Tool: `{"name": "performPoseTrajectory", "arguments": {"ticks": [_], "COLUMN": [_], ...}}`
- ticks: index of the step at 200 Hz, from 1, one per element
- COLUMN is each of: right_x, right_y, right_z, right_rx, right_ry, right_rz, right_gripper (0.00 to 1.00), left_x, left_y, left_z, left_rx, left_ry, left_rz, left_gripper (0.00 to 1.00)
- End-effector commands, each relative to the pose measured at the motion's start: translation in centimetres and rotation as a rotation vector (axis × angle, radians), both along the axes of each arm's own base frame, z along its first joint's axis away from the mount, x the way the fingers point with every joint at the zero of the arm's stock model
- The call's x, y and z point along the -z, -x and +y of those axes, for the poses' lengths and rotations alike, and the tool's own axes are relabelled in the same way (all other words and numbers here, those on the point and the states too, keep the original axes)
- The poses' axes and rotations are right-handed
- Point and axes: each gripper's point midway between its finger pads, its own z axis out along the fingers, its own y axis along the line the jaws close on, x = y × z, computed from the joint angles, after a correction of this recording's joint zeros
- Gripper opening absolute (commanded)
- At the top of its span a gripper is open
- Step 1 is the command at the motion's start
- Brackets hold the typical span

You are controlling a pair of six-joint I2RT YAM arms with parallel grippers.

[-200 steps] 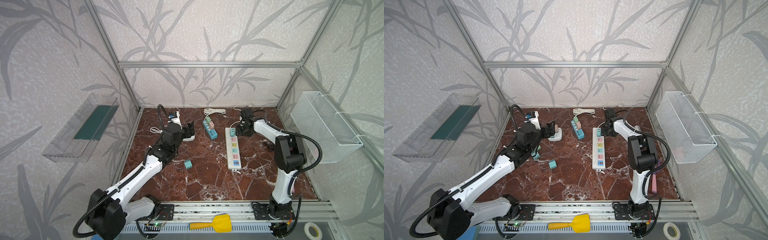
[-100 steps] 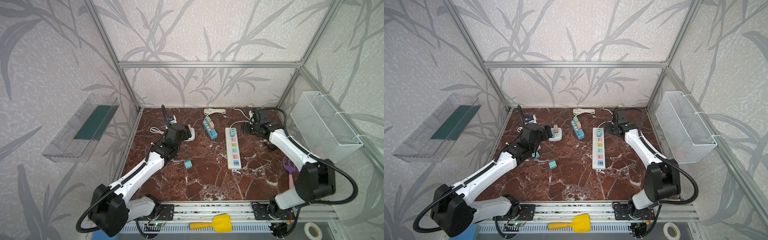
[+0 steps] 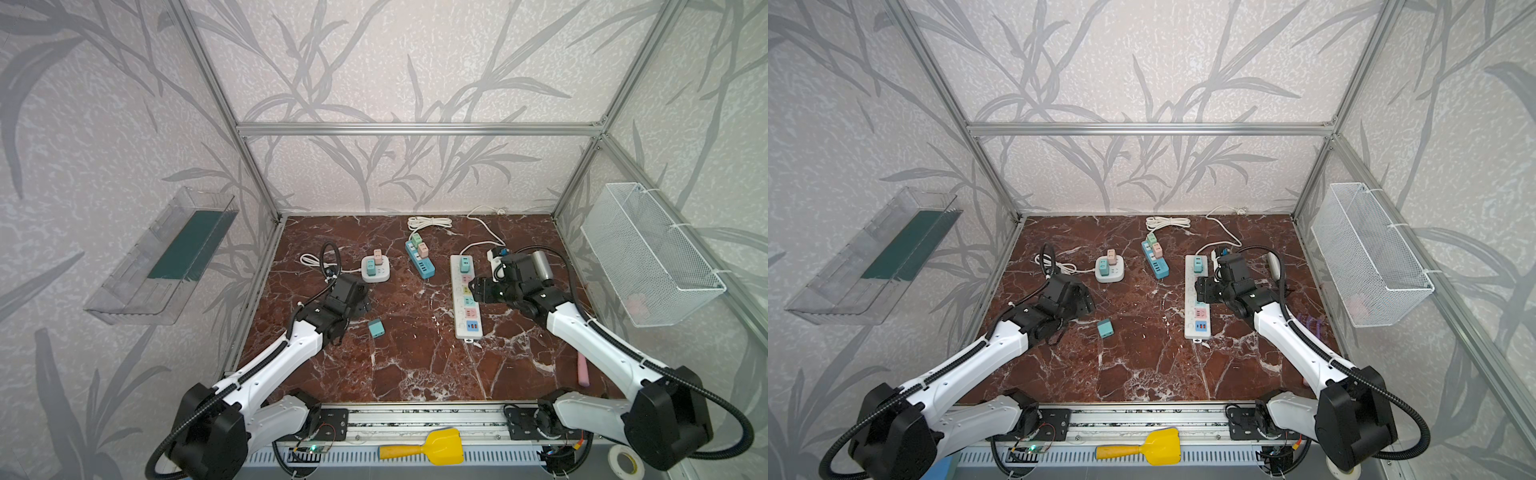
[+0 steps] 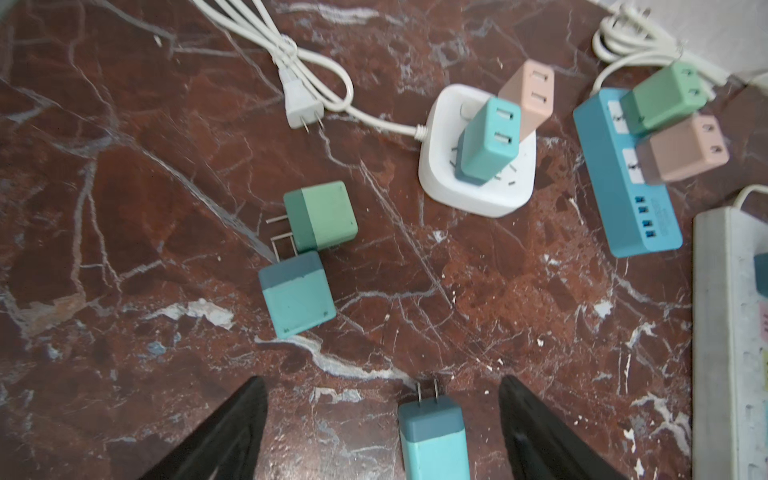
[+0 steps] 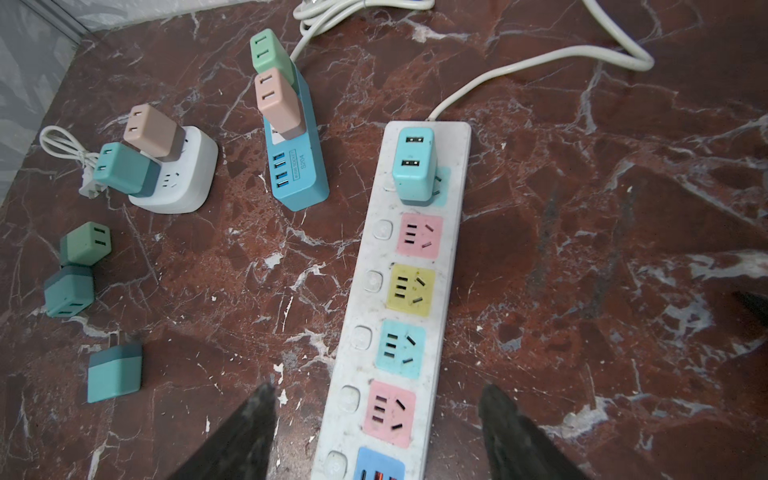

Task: Insert the plug
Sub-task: 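Lower left gripper onto a loose teal adapter near the robot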

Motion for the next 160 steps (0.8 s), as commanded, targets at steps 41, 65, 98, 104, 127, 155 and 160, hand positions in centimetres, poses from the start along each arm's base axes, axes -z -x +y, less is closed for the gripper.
{"name": "performPoseTrajectory", "arguments": {"ticks": [41,65,98,104,127,155,160], "right_x": [-1.5,-1.4,-1.4,-1.4,-1.5,-1.5,-1.5], "right_y": [0.4,0.4,0.4,0.5,0.5,0.5,0.5], "right_z": [0.3,0.1,0.2,0.2,0.1,0.0,0.0], "right_rx": [0.002,0.015,0.013,0.012,0.015,0.015,0.015], "right_ry": [-0.080,-0.076,-0.081,-0.080,-0.078,-0.076,-0.074], "right_rz": [-0.080,-0.083,-0.083,-0.084,-0.090,-0.091,-0.091], "right_gripper": [0.80,0.81,0.81,0.81,0.82,0.82,0.82], "left_x": [5.3,5.7,6.4,6.5,6.6,6.2,6.2], "left_y": [3.2,3.2,3.1,3.1,2.8,1.8,1.6], "left_z": [-5.7,-9.1,-10.1,-10.2,-11.1,-12.9,-13.4], "left_rx": [0.128,0.231,0.249,0.251,0.263,0.299,0.307], "left_ry": [0.224,0.271,0.214,0.217,0.228,0.248,0.255], "left_rz": [0.195,0.186,0.203,0.204,0.202,0.176,0.178], "left_gripper": [0.79,0.79,0.79,0.79,0.78,0.78,0.78]}}
